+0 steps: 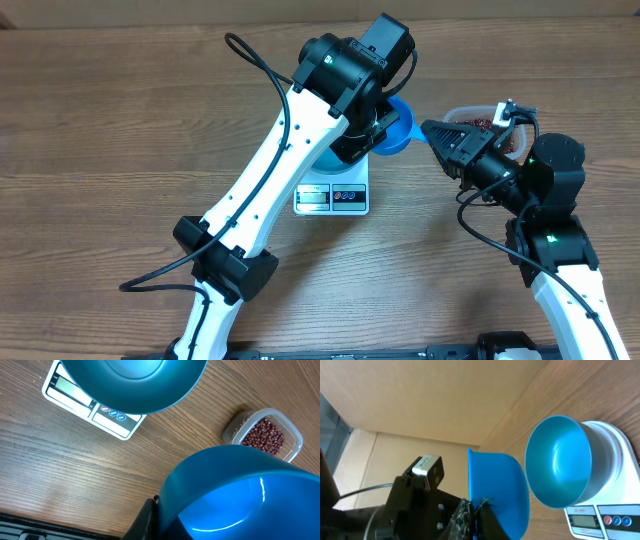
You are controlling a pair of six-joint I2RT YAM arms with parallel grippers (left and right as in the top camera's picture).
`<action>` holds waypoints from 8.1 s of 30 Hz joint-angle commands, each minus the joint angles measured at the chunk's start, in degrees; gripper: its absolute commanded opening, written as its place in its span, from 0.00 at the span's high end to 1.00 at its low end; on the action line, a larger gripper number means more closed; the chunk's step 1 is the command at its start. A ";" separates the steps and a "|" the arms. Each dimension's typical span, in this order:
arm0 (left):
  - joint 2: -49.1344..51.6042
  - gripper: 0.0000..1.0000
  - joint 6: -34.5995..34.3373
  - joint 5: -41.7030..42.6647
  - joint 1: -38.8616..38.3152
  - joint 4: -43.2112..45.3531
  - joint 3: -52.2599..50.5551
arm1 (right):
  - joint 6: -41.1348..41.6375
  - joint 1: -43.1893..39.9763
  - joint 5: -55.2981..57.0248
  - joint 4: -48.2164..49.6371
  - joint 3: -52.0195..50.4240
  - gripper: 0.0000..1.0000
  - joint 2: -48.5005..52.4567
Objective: Scoop item into bowl and weigh 150g on scale
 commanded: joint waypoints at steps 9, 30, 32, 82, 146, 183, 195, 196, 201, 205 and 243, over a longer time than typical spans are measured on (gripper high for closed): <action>-0.85 0.00 -0.37 -0.02 -0.20 0.09 0.92 | -0.39 -0.11 1.03 -0.26 1.09 0.96 -0.09; -11.52 0.00 29.68 -2.86 8.70 0.04 1.36 | -23.98 -0.04 7.28 -10.54 1.11 0.96 -1.03; -12.35 0.00 34.80 -3.85 8.90 -0.24 1.36 | -28.44 0.00 9.51 -12.24 1.14 0.96 -2.14; 0.55 0.05 58.97 -13.07 6.19 1.27 -3.28 | -48.24 0.00 47.34 -49.18 29.90 0.96 -15.69; -36.02 0.75 67.12 -5.92 -5.81 58.77 -75.93 | -49.33 -0.04 49.00 -52.65 29.90 0.96 -7.26; -20.81 0.96 70.55 -14.97 -5.99 75.58 -79.08 | -49.35 -0.07 49.00 -54.38 29.90 0.96 -2.78; -20.85 0.96 76.59 -13.44 -8.46 80.50 -84.19 | -49.75 -0.07 49.07 -54.38 29.90 0.96 -2.75; -20.94 0.96 77.15 -12.83 -8.39 81.02 -84.59 | -49.75 -0.07 49.09 -54.38 29.90 0.96 -2.75; -22.21 0.96 78.34 -11.47 -8.35 81.68 -85.68 | -49.75 -0.07 49.92 -54.38 29.88 0.96 -2.75; -23.85 0.96 78.05 -11.34 -8.33 85.31 -88.96 | -49.75 -0.07 49.92 -54.36 29.88 0.96 -2.71; -29.33 0.96 70.20 -11.47 -1.31 97.79 -101.15 | -49.48 -0.07 49.86 -54.16 29.88 0.96 -1.01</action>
